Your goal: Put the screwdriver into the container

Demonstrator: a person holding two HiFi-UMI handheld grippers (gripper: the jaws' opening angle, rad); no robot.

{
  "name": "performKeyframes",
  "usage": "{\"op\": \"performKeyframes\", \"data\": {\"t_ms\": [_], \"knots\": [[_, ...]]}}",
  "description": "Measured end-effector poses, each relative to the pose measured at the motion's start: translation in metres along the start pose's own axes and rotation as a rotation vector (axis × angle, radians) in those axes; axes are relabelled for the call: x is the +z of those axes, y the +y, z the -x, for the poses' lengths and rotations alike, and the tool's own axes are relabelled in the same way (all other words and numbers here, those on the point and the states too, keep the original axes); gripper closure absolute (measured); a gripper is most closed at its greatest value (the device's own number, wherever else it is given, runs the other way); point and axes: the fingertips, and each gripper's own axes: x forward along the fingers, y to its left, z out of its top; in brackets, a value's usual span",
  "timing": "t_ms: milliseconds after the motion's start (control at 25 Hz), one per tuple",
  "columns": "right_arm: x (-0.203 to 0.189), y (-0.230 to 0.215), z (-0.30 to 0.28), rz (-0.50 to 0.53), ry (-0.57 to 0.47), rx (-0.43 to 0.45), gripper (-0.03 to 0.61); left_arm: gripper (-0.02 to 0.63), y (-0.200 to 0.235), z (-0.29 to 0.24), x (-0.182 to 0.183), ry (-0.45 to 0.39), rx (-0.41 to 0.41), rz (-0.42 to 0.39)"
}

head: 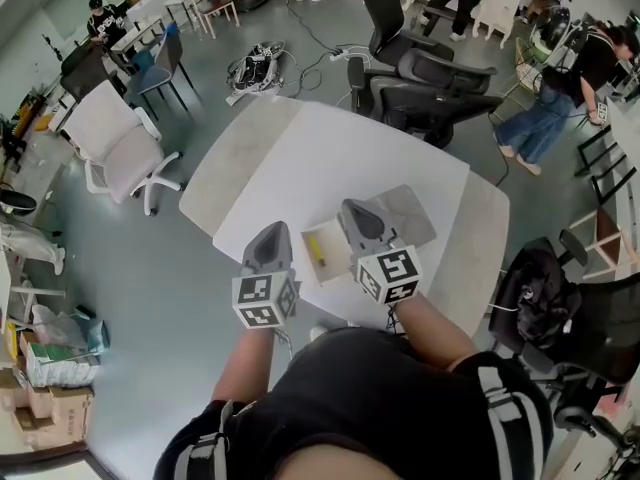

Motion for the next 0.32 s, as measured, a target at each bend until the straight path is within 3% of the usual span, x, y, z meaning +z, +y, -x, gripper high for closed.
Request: {"op": "performKeyframes", "data": {"t_ms": [320], "knots": [[-0.004,0.003,-0.009,0.005,0.016,-0.007,0.566,0.607,0.011,-0.001,0.006,-0.009,0.002,-0.002]]}}
